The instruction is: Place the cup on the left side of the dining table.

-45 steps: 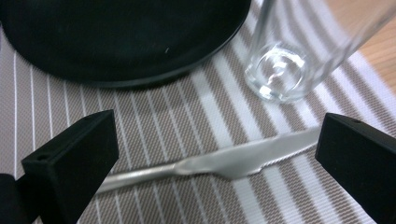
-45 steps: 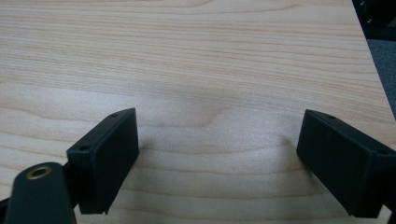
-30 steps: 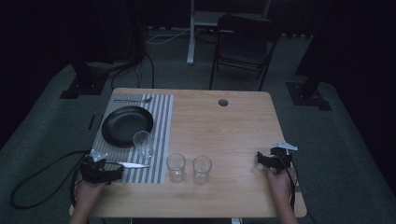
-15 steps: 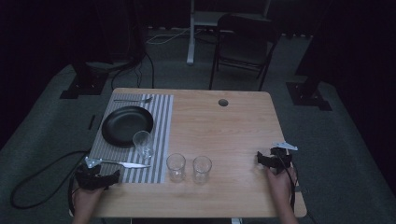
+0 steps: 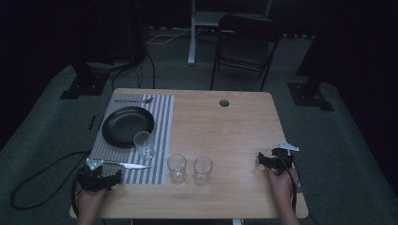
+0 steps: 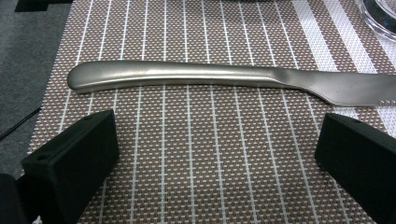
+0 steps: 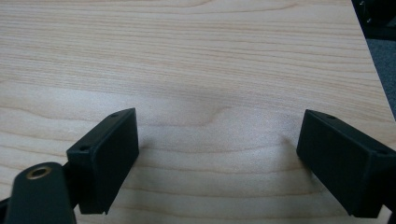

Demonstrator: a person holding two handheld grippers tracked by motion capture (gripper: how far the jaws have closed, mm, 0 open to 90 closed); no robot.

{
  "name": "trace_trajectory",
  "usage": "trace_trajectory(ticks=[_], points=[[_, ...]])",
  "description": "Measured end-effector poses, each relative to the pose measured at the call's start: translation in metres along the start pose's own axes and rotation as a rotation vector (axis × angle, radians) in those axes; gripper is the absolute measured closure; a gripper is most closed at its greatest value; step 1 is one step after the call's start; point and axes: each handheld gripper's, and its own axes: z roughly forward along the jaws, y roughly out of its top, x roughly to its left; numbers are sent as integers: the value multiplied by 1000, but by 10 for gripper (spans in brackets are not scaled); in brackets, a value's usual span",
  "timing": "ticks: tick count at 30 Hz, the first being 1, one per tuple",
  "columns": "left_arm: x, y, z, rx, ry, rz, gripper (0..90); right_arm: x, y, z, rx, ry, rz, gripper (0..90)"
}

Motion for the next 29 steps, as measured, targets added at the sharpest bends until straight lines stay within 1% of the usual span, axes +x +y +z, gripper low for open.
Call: trace_trajectory(ticks=[8, 29], points=[[-3, -1, -1, 2, 24, -26, 1, 0, 0, 0, 0, 0, 0, 124], [-3, -1, -1, 3, 24, -26, 1, 0, 0, 0, 0, 1, 0, 123]])
